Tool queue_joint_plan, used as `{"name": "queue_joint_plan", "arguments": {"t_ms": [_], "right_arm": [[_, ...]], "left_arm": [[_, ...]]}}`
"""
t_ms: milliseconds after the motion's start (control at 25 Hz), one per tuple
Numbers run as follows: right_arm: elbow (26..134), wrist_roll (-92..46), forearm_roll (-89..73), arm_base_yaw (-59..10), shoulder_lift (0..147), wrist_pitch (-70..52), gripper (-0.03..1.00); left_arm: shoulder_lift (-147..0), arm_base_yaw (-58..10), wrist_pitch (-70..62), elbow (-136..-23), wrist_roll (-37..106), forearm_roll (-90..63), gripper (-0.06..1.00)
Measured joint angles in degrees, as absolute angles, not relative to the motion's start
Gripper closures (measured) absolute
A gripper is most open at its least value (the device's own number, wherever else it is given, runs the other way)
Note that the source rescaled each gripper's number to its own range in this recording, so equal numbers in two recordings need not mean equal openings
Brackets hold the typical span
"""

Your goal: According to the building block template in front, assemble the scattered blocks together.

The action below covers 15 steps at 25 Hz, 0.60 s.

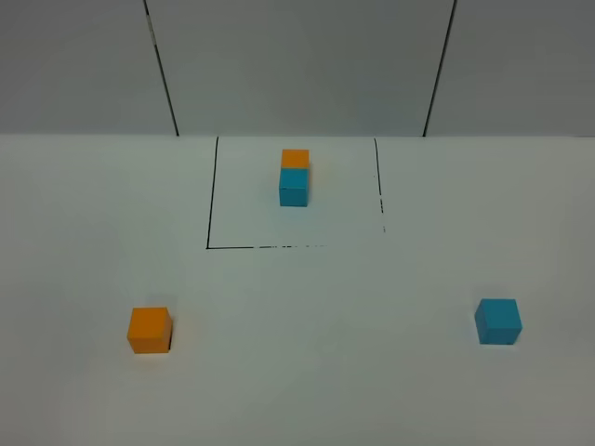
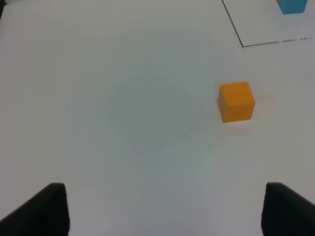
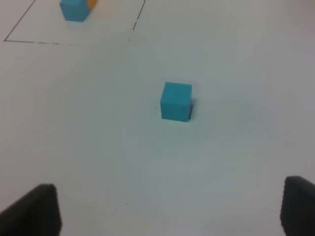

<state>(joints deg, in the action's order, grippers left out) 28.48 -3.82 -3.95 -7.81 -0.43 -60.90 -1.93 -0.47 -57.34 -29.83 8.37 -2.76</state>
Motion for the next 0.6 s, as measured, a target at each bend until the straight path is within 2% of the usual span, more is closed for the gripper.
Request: {"name": "queue_joint_plan", "arguments": {"t_ms": [600], "right_arm": [[28.48,-3.82,-3.95,-7.81,-0.43,-60.90,0.19]], "left_arm": [[-29.64,-0.47,-44.72,-29.88,8.37,-3.70,0.27]]}}
